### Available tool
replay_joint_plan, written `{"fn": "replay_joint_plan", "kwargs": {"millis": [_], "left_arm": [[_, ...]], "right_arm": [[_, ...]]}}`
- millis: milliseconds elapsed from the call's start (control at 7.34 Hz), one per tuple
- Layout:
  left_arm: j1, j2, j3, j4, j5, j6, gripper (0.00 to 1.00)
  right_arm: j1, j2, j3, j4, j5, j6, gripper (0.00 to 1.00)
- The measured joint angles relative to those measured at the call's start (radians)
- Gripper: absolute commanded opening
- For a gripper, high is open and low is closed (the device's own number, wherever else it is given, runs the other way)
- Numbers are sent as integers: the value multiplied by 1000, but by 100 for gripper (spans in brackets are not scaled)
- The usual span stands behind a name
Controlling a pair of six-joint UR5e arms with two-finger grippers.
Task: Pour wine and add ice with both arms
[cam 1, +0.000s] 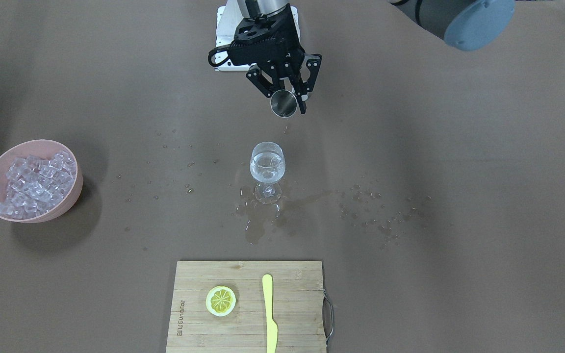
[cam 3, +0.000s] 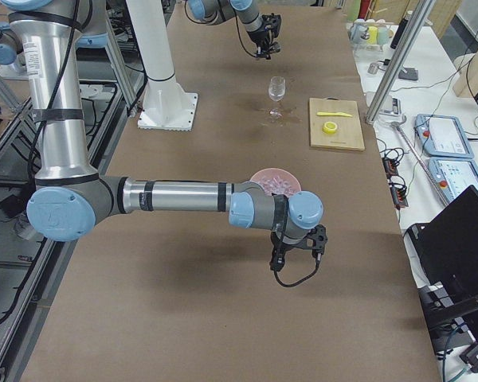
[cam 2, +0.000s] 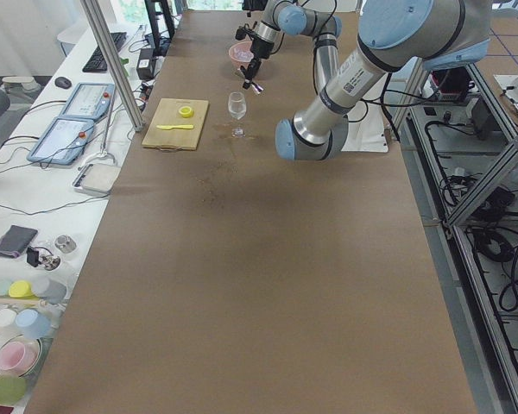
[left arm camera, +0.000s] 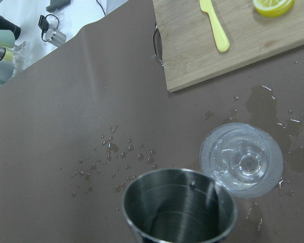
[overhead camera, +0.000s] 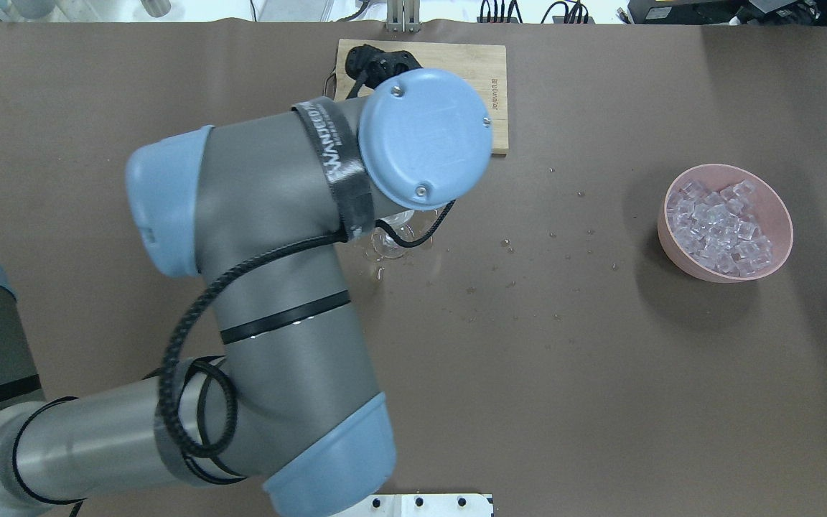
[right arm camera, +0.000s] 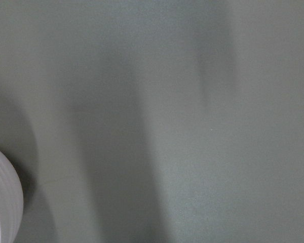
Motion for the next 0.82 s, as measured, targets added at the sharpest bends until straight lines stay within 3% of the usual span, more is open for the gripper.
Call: {"fn": "replay_joint_plan", "kwargs": {"millis": [409, 817], "left_arm": [[-128, 194, -148, -256, -69, 2, 0], [-208, 456, -220, -569, -89, 3, 0]], "right_arm": [[0, 4, 5, 1, 1, 0, 100], [0, 16, 8, 1, 1, 1, 100]]}}
